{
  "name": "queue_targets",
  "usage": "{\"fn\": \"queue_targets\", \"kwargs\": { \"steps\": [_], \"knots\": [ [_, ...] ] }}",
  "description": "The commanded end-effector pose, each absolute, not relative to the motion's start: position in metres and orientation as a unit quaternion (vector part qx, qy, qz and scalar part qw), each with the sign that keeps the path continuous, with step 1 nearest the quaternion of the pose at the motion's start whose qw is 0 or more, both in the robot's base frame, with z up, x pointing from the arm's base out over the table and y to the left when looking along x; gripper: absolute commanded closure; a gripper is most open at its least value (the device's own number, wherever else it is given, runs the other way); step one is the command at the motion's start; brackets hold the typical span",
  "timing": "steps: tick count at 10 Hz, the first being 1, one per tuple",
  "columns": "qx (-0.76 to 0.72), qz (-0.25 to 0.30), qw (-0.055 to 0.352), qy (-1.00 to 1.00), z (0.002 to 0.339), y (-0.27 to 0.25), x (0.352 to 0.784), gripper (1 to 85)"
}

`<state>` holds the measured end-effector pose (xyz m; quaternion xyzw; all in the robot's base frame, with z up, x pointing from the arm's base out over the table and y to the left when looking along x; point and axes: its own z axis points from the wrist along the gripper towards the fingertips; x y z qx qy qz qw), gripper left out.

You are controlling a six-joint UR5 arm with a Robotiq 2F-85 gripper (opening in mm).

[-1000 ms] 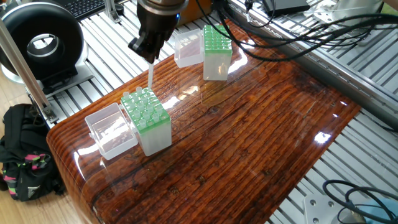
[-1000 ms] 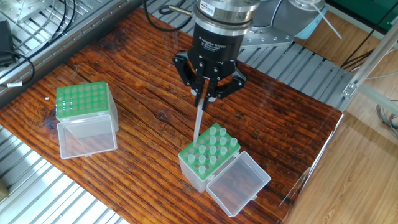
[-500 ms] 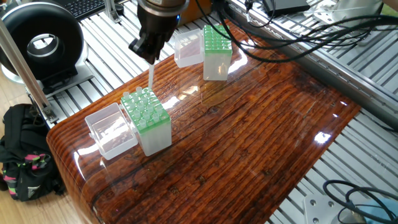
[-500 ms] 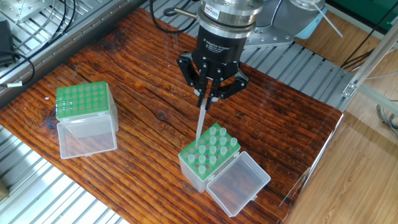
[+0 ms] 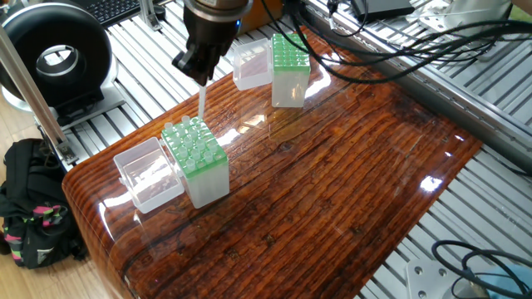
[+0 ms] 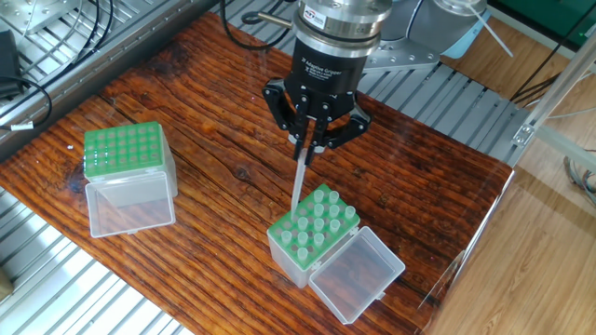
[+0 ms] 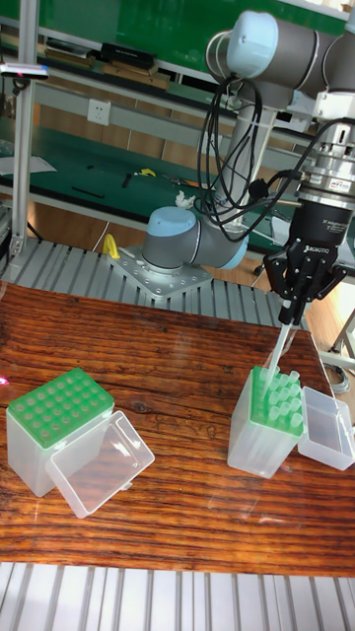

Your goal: Transfer all large pipette tips from one holder to another

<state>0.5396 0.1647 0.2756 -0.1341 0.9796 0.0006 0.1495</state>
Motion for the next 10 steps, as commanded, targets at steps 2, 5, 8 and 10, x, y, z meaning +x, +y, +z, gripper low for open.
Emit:
{"fn": "queue_targets", "kwargs": {
  "steps": [2, 5, 8, 10],
  "knots": [
    [-0.135, 0.005, 0.151, 0.979, 0.275, 0.165, 0.545, 84.7],
    [-0.136, 0.004, 0.149, 0.98, 0.273, 0.168, 0.546, 84.7],
    [-0.139, 0.0, 0.147, 0.979, 0.276, 0.168, 0.554, 84.7],
    [-0.14, -0.002, 0.146, 0.979, 0.276, 0.167, 0.558, 84.7]
  ]
}}
